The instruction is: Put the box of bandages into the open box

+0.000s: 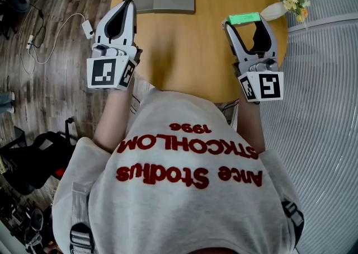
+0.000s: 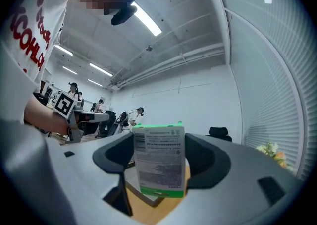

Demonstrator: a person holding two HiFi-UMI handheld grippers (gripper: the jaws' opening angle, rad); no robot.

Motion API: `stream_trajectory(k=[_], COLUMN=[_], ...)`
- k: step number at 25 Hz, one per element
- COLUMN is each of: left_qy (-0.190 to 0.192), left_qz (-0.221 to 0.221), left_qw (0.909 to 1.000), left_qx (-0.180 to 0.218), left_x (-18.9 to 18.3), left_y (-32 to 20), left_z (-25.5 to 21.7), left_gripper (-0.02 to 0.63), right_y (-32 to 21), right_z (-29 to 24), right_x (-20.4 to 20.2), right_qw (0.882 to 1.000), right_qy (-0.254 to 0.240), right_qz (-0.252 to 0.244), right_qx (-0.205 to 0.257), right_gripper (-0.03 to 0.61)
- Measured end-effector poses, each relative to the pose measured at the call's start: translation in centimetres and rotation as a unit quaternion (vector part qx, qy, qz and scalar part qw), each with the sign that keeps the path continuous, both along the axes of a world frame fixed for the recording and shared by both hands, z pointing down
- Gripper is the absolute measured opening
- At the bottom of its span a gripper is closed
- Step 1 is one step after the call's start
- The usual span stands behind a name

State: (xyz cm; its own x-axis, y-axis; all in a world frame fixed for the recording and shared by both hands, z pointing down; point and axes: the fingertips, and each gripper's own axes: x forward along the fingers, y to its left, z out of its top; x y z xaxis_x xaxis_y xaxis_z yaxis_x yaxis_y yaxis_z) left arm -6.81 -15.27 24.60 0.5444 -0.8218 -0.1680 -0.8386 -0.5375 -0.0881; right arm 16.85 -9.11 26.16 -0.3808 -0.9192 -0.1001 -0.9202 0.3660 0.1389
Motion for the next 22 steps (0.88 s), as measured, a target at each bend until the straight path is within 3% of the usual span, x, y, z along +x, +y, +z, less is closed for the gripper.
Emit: stream_trajectory(k=[22], left_qy=[-0.007], left_qz=[-0.071], left_qw=[0.9975], left_qx=[-0.006], left_x=[-1.5], left_y=[1.7], left_z=[1.0], left_gripper=[0.006], right_y=[-1.0], right_z=[0.5], right_x=[-0.7], right_qw=[0.996], right_qy=[-0.045], right_qz=[-0.073], right_qx=[-0.012], right_gripper=[0.327])
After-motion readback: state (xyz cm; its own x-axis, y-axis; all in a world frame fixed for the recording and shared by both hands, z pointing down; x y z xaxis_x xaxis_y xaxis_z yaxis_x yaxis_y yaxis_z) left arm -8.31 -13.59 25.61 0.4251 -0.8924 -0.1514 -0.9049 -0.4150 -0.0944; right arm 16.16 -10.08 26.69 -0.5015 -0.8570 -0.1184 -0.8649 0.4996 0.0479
